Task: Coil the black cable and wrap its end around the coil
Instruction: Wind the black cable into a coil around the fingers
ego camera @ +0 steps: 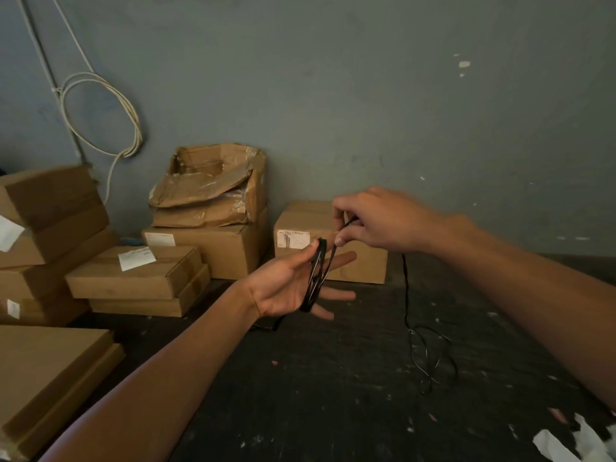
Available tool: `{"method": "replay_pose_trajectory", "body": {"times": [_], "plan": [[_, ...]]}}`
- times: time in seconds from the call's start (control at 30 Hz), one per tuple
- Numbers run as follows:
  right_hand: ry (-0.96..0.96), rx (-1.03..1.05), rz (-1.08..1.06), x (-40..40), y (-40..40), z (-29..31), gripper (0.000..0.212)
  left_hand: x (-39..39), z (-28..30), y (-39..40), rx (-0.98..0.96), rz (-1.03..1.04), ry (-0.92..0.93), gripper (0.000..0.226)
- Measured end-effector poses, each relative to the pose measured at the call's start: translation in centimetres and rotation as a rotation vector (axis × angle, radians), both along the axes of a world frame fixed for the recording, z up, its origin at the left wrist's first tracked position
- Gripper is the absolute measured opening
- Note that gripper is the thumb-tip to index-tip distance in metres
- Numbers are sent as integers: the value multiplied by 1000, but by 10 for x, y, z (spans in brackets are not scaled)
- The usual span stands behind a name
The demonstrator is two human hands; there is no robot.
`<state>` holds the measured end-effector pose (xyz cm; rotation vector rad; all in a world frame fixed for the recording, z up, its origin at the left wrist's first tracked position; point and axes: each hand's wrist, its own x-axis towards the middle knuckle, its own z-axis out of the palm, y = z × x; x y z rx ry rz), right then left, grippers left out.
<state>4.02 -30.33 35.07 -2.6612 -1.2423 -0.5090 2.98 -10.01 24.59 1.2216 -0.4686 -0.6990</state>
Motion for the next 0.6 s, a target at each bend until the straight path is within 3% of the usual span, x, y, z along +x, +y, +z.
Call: {"method": "replay_pose_trajectory", "body": {"times": [0.27, 0.47, 0.6], "plan": [[-30, 47, 132, 12, -3, 2, 10, -9, 7, -2, 58, -105, 22, 48], [261, 286, 160, 26, -15, -18, 7, -17, 14, -4, -19, -299, 45, 48], [443, 477, 249, 23, -16, -60, 22, -18, 16, -6, -98, -332, 7, 49]]}}
